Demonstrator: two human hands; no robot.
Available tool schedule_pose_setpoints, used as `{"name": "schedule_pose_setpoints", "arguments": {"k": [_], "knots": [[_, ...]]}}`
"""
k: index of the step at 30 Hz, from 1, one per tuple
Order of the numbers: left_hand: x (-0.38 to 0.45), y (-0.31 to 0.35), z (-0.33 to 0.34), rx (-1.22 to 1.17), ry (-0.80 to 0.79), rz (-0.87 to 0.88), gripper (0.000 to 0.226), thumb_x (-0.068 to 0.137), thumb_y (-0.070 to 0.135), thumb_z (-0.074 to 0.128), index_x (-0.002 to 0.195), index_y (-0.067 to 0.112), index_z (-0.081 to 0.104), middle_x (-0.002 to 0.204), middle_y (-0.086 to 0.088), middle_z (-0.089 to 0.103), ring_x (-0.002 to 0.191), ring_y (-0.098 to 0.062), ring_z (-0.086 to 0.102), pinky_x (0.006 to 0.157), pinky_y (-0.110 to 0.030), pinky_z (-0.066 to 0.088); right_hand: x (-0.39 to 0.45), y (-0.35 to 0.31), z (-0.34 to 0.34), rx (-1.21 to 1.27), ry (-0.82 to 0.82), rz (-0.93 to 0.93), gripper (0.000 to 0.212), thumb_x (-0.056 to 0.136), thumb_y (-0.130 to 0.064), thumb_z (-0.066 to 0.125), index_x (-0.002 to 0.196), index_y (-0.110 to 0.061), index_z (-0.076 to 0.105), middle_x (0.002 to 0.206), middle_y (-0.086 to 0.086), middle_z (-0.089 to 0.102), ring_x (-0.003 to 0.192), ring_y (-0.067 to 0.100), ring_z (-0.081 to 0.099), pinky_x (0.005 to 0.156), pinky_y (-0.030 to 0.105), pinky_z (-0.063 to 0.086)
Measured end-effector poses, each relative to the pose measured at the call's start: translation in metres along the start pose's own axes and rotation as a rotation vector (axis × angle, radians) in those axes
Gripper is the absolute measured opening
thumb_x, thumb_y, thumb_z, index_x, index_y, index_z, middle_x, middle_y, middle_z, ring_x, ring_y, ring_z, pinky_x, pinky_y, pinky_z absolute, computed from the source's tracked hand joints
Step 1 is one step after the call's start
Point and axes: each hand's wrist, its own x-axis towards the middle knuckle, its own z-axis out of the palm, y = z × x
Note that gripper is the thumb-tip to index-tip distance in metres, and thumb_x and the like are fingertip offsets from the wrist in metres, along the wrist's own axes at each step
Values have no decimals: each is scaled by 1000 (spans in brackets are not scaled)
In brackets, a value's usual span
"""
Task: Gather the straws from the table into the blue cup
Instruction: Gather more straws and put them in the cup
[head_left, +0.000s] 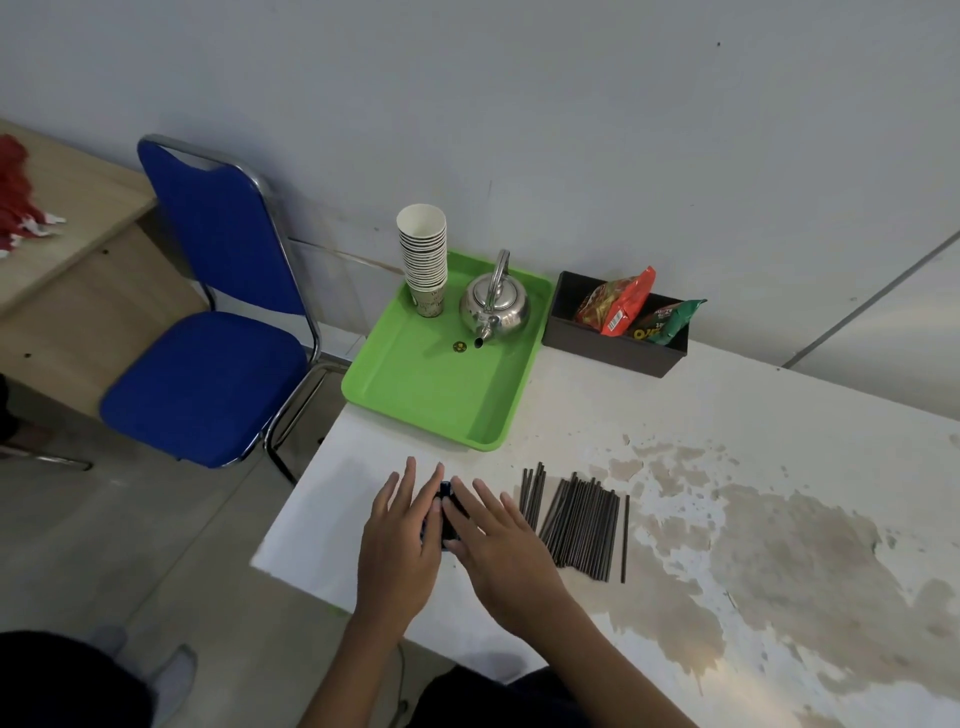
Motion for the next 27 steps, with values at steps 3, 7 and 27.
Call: {"name": "schedule_pose_setpoints", "arguments": {"k": [3, 7, 27], "knots": [[-1, 6, -4, -60, -7, -31, 52, 99, 50, 28, 150, 42, 35, 163, 14, 23, 152, -14, 17, 113, -43, 38, -1, 3, -7, 116, 18, 17, 50, 104, -32, 25, 153, -20, 18, 162, -4, 9, 150, 16, 3, 120, 37, 1], [2, 34, -13, -68, 181, 19, 43, 98, 31, 50, 141, 31, 53, 147, 7, 51, 137, -20, 39, 102, -37, 44, -11, 21, -25, 346, 98, 195, 51, 103, -39, 21, 153, -27, 17, 160, -14, 5, 148, 3, -3, 122, 27, 1], [36, 150, 138, 149, -316, -268, 87, 71, 62, 75, 133, 7, 47, 139, -13, 48, 128, -31, 50, 101, -40, 46, -120, 159, -1, 367, -252, 720, 71, 90, 8, 38, 153, -8, 10, 162, -1, -10, 150, 19, 0, 117, 32, 27]]}}
